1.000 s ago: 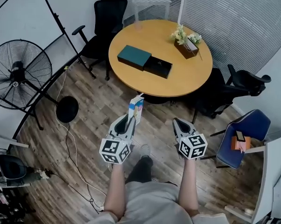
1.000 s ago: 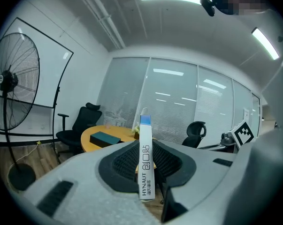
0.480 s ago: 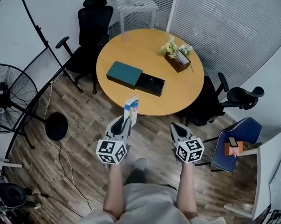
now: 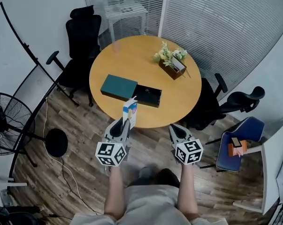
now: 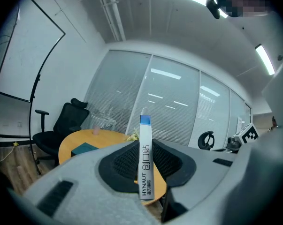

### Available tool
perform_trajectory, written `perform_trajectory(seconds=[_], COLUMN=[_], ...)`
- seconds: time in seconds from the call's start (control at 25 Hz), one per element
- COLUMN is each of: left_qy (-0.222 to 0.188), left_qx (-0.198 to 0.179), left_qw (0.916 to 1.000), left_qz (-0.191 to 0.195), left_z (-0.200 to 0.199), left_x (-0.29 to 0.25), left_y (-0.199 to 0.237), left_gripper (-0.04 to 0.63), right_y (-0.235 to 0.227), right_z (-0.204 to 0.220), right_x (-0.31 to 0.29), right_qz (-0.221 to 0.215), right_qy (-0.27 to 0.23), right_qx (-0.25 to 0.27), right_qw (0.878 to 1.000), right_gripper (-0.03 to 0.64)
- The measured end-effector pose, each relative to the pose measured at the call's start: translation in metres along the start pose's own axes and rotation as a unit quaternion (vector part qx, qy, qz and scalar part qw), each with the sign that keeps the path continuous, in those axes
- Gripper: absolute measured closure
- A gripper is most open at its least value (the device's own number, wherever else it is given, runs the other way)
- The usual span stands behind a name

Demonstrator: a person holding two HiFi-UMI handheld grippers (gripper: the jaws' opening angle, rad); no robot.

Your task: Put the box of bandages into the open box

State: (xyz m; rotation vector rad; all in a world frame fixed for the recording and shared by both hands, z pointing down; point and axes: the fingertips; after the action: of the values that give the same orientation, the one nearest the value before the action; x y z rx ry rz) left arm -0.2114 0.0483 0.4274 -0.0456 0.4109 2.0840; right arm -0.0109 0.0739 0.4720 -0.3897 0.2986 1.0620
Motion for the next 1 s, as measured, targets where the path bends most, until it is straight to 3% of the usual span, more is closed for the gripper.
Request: perform_trajectory(seconds=[0.56, 0.8, 1.0], left_qy=[0.009, 0.011, 0.026], left_qx=[-0.014, -0.013, -0.014], left_qw=[0.9999, 0.9997, 0.9993], left_qz=[-0.002, -0.015, -0.022], left_z=[-0.006, -0.017, -0.02], left_x=[-0.071, -0.121, -0.163], left_y=[0.02, 0.039, 0.047], left_gripper=[0.511, 0.511, 0.511], right_y=[-0.046, -0.067, -0.101], right_z=[-0.027, -0.048, -0.064], right_x=[-0.072, -0.114, -0.144], right_qz=[-0.023, -0.045, -0.053], right_qy=[0.01, 0.023, 0.026], right_qx=[0.01, 0.04, 0.03], right_qw=[1.0, 0.998, 0.998], right_gripper=[0.618, 0.618, 0.618])
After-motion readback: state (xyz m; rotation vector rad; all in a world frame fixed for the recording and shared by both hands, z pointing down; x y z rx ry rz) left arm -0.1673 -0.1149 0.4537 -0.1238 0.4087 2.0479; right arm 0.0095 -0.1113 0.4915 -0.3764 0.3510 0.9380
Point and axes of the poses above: the fingertips, and each gripper's own axes: x backward along the fingers, y to its left, z out of its underside, and after that the axes turned 4 degrees about y, right-handed
